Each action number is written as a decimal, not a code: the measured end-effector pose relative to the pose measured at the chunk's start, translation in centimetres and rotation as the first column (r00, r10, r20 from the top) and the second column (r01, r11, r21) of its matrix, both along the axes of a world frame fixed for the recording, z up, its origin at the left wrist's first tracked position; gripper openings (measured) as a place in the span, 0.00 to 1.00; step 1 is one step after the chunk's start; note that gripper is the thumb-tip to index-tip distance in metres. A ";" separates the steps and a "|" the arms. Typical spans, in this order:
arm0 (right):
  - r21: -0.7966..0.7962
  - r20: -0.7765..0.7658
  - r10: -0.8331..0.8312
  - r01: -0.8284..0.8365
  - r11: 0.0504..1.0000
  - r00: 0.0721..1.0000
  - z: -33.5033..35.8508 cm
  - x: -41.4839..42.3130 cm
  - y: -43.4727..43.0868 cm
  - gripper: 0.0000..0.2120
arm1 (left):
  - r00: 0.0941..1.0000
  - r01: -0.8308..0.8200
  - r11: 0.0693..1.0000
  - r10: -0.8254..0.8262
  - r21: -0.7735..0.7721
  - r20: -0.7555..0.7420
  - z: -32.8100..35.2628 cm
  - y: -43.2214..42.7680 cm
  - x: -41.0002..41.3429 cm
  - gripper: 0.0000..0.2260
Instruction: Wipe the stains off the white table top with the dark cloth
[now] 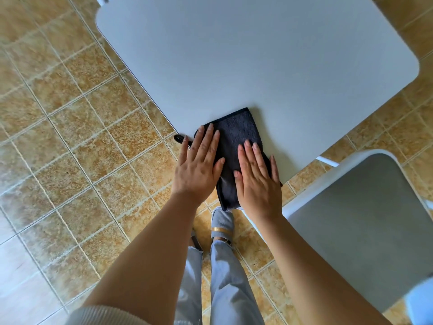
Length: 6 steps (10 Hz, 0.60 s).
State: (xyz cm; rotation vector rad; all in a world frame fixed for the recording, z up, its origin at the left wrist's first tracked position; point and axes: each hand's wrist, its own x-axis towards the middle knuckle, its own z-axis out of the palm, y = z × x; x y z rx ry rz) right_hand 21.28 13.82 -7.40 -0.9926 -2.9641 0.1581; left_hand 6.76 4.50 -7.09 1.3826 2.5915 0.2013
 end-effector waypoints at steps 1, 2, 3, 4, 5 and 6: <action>0.001 -0.001 -0.010 0.010 1.000 1.000 -0.1 -0.3 -0.6 0.26 | 0.995 0.083 0.995 -0.085 -0.049 -0.042 0.1 -0.6 -1.4 0.26; -0.009 0.004 -0.017 0.017 1.000 1.000 0.0 -1.0 -0.8 0.27 | 0.996 0.065 0.993 -0.070 -0.096 -0.046 0.5 -0.3 -1.9 0.26; -0.007 0.009 -0.016 0.016 1.000 1.000 0.2 -1.0 -0.7 0.26 | 0.998 0.038 0.991 -0.043 -0.126 -0.036 0.9 0.0 -1.3 0.27; -0.087 -0.028 -0.006 0.003 0.996 1.000 1.3 -1.5 -0.4 0.27 | 1.000 -0.004 0.985 0.008 -0.171 0.023 2.4 -0.2 -1.2 0.28; -0.102 -0.033 -0.020 0.016 0.995 0.999 2.6 -2.3 0.2 0.27 | 0.999 -0.012 0.982 0.021 -0.186 0.048 4.0 -0.3 -1.7 0.28; -0.126 0.015 -0.018 0.020 0.992 1.000 5.1 -3.8 0.7 0.30 | 0.997 -0.010 0.992 0.019 -0.125 0.072 6.2 -0.7 -2.0 0.28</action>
